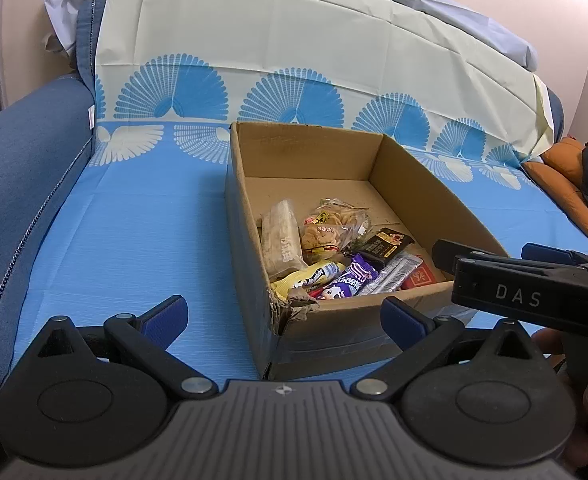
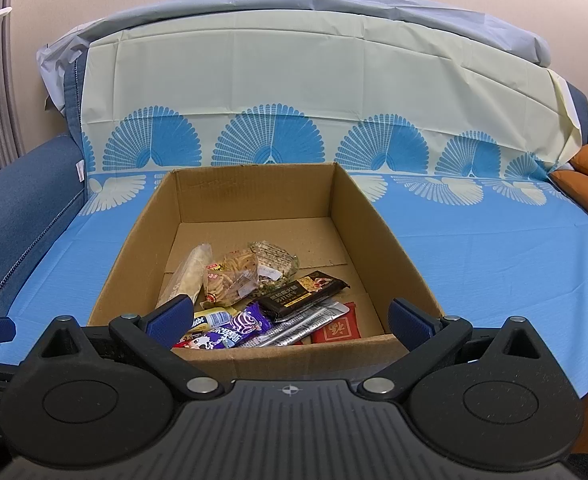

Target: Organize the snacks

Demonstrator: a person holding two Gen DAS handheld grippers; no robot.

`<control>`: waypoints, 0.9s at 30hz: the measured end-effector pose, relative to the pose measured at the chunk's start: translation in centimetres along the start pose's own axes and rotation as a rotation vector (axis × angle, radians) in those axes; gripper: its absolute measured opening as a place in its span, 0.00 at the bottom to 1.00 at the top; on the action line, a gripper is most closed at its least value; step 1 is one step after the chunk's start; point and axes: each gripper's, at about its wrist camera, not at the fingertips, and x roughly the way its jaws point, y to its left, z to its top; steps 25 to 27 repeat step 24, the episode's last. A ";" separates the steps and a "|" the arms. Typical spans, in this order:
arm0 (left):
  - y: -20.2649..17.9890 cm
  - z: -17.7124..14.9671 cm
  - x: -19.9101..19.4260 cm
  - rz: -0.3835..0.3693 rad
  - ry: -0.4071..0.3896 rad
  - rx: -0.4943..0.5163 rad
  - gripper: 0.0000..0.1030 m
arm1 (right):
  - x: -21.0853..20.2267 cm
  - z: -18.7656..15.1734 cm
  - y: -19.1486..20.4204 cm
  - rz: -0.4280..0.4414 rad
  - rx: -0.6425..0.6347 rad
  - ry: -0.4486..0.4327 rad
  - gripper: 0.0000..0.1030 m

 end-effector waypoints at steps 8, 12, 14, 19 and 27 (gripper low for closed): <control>0.0 0.0 -0.1 -0.005 -0.008 0.008 0.99 | 0.1 0.0 -0.1 0.001 -0.001 0.000 0.99; -0.2 -0.1 -0.1 -0.008 -0.012 0.016 0.99 | 0.1 0.1 -0.1 0.002 -0.003 0.001 0.99; -0.2 -0.1 -0.2 -0.009 -0.016 0.021 0.99 | 0.1 0.1 -0.1 0.002 -0.003 0.000 0.99; -0.3 -0.1 -0.3 -0.013 -0.021 0.025 0.99 | 0.2 0.1 -0.2 0.004 -0.003 0.000 0.99; -0.3 -0.1 -0.4 -0.016 -0.024 0.029 0.99 | 0.2 0.1 -0.2 0.003 -0.005 -0.001 0.99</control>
